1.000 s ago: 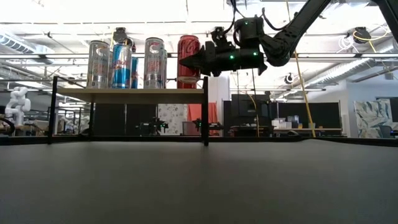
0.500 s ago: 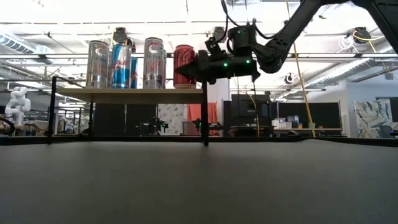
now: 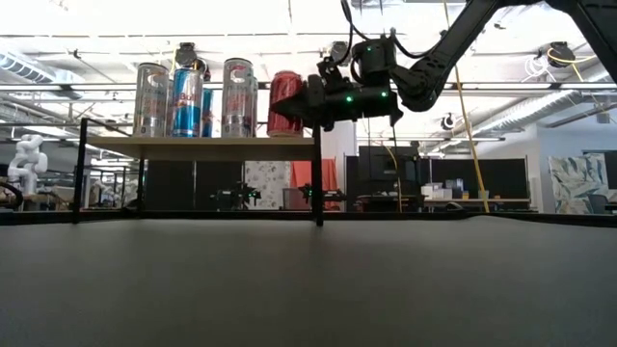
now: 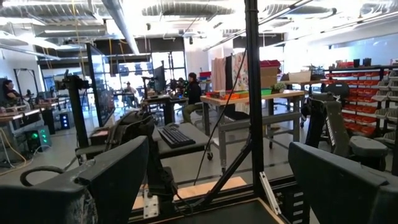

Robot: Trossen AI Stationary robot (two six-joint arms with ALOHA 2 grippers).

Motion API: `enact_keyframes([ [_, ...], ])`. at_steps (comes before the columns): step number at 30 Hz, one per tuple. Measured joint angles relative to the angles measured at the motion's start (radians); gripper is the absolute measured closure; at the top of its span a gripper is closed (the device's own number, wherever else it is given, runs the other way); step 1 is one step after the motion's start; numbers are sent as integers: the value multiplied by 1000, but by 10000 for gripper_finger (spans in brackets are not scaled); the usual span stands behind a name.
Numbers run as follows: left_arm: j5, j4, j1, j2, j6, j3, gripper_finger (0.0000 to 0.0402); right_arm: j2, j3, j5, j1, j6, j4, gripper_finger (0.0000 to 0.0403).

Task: Place canned beverage on shelf
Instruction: Put the red black soda can on the shelf aligned with the red black soda can

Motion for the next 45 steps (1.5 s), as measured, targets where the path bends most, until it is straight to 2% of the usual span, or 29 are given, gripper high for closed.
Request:
enact_keyframes([
  [8,0,1,0,0,0,0,13,0,0,-27,1,2,0,31],
  [18,-1,1,0,0,0,0,13,-7,-2,-28,1,21,-4,30],
  [26,-1,1,0,0,0,0,13,-76,-4,-53,2,19,-140,30],
  [34,-1,0,0,0,0,0,13,-90,-4,-52,-1,-6,-156,30],
  [37,-1,1,0,0,0,0,13,-90,-4,-35,-7,-13,-167,30],
  [41,-1,1,0,0,0,0,13,-91,-3,53,-13,-15,-192,30],
  [45,-1,0,0,0,0,0,13,-91,-3,53,-17,-9,-202,30],
])
